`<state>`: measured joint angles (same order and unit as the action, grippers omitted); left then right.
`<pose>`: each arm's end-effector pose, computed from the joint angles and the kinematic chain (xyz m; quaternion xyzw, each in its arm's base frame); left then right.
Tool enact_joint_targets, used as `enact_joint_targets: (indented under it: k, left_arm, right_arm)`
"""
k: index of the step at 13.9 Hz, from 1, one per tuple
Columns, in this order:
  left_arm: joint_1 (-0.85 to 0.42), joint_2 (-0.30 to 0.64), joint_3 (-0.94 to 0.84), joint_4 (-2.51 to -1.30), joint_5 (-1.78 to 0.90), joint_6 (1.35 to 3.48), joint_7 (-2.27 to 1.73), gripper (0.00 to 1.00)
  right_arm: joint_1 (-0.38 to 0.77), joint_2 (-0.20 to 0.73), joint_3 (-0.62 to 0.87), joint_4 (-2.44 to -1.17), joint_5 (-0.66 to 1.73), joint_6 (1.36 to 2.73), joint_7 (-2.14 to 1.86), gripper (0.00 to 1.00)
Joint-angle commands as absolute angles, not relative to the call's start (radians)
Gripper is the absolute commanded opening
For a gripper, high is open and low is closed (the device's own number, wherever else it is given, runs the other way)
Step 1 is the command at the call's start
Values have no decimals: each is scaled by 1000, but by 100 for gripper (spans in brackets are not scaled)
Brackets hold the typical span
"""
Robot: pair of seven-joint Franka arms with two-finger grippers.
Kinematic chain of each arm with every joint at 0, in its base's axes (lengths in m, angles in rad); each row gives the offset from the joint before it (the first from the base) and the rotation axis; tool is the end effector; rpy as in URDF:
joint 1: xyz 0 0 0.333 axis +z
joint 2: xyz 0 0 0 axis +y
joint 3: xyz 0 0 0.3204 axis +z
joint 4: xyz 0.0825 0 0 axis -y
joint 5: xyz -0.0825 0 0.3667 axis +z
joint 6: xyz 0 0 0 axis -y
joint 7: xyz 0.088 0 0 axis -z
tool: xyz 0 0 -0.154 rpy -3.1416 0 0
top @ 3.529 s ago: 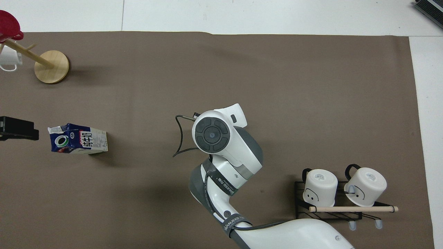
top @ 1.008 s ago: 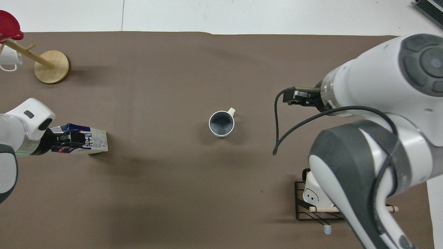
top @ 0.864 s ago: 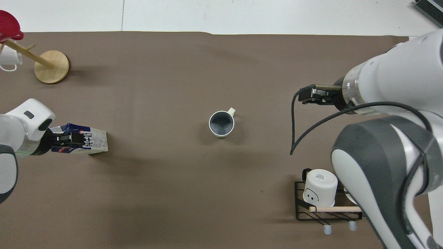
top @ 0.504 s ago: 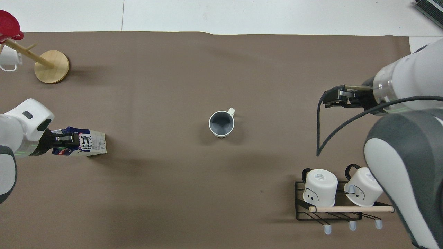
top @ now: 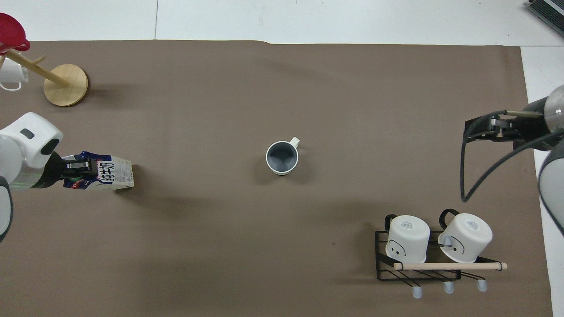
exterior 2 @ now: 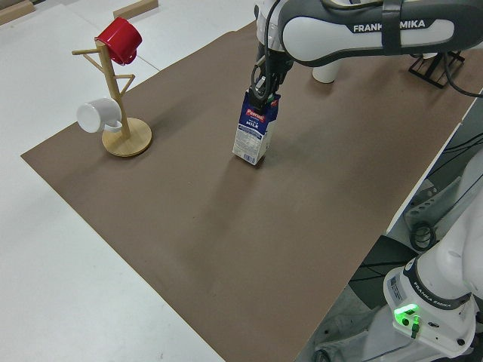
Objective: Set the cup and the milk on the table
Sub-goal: 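Carry the milk carton with the left gripper beside the white mug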
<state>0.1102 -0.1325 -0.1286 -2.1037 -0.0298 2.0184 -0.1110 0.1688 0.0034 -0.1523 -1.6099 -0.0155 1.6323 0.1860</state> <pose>0.5044 -0.0136 0.4443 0.9983 0.0528 0.0227 0.0066 0.5443 0.0068 0.5677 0.9964 -0.0842 0.0103 0.0070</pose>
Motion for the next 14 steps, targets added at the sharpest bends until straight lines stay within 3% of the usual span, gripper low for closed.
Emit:
enact_joint_targets:
  k: [1, 10, 14]
  left_arm:
    - [78, -68, -135, -2002, -55, 1971, -185, 44]
    - [-213, 5, -137, -1873, -66, 2023, -538, 39]
    - [-305, 50, -135, -1867, -61, 2069, -606, 39]
  right_arm:
    - [101, -37, -143, -1634, 17, 1615, 100, 100]
    - [57, -77, -141, -1620, 3, 1542, 71, 100]
    - [57, -97, -141, -1548, 2, 1456, 74, 100]
